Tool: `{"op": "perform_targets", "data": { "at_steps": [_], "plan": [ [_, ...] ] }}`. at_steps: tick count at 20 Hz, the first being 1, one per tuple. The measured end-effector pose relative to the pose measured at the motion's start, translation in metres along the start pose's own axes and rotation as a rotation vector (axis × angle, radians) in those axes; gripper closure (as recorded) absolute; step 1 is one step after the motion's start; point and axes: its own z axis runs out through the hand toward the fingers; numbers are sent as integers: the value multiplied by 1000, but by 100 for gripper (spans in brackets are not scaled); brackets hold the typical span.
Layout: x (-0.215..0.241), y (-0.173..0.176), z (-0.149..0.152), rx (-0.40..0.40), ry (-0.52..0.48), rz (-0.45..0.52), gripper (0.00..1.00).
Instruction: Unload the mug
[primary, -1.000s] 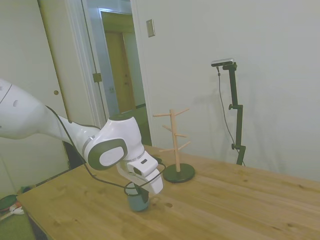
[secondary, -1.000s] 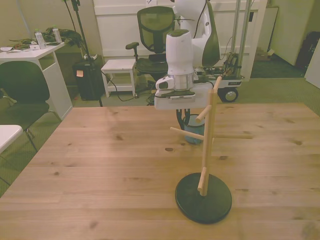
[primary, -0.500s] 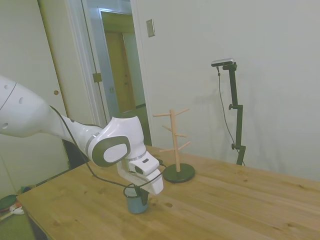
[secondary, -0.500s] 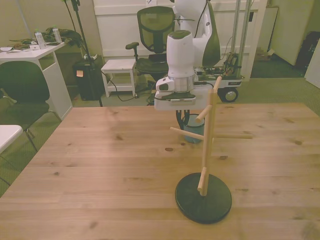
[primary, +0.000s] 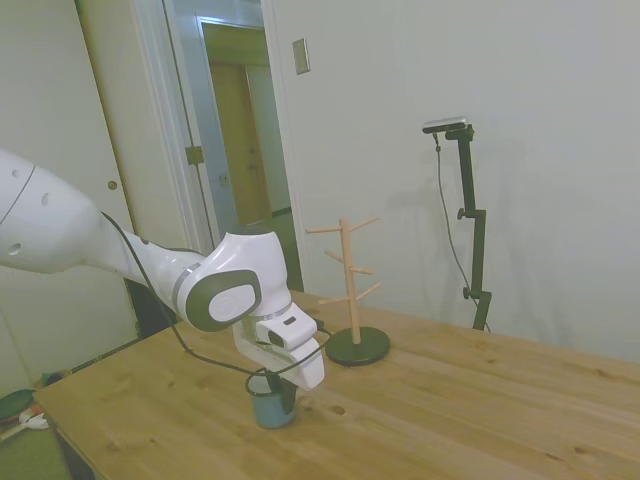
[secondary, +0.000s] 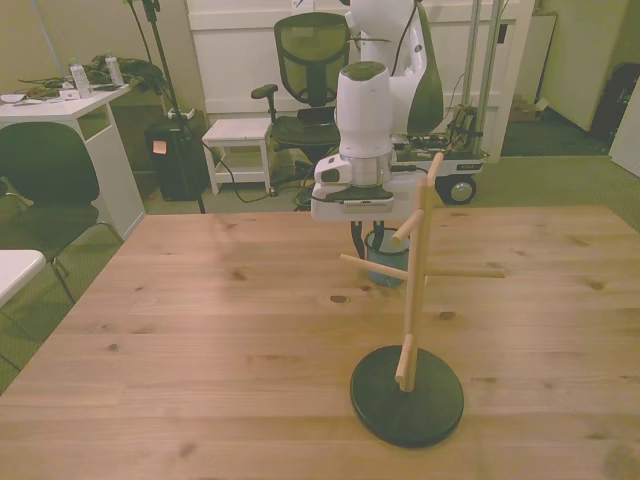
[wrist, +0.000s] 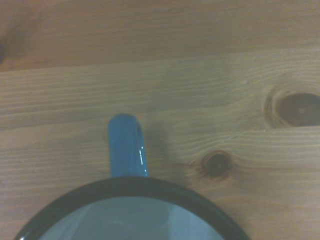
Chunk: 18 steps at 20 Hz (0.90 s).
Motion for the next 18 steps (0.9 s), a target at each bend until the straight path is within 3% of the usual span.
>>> {"op": "perform_targets", "data": {
  "at_steps": [18],
  "plan": [
    [-1,-5,-4,-2,-2,3,0]
  ]
}}
